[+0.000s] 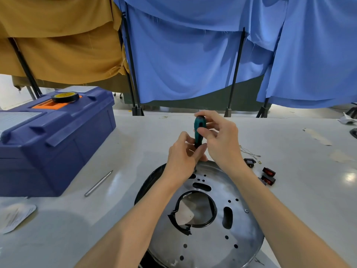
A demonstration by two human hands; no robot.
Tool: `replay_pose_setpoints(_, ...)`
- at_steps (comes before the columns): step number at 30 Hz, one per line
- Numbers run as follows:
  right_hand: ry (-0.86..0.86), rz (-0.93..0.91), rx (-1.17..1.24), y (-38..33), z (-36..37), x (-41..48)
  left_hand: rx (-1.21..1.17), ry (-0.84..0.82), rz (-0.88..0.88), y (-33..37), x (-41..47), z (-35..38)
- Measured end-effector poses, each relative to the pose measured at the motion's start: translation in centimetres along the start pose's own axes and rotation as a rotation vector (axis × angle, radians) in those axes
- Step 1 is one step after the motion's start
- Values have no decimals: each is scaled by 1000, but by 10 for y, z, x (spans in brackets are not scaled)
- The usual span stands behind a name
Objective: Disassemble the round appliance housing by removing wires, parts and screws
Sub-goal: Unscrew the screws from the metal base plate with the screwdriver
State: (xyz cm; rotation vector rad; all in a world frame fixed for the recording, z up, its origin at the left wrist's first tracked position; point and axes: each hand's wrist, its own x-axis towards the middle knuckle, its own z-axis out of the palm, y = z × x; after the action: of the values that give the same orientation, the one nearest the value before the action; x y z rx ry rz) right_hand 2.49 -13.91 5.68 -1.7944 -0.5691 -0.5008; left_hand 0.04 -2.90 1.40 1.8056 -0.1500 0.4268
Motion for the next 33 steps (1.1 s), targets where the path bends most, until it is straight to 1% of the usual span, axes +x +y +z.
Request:
replay_pose_setpoints(2,-28,-9,-1,0,1,-2,17,-24,22,-1,-1,0)
replay_pose_setpoints(6,-73,15,81,1,0,-6,29,-49,16,1,-2,0)
replay_pose_setpoints(8,-46,-12,18,3,0,-6,45,-29,-9,2,-1,1)
replay_pose_setpoints(10,18,-18,-25,5,0,-5,56,-2,-9,2,-1,2)
replay_pose_setpoints(13,56,6,23,5,0,-7,28,21,-2,1,0,1)
replay_pose_setpoints(17,27,0,29,6,-3,-12,76,-45,67,-2,0,2)
replay_pose_setpoints(20,-38,0,58,5,1,-13,110,-9,75,-4,0,2)
replay_pose_setpoints(24,12,-13,-43,9,4,-12,127,62,54,-6,0,2)
replay_pose_setpoints(29,76,-22,-33,12,4,-14,98,-5,77,-5,-1,2)
replay_pose_setpoints(33,9,-25,42,12,2,-12,133,-9,63,-4,-1,2)
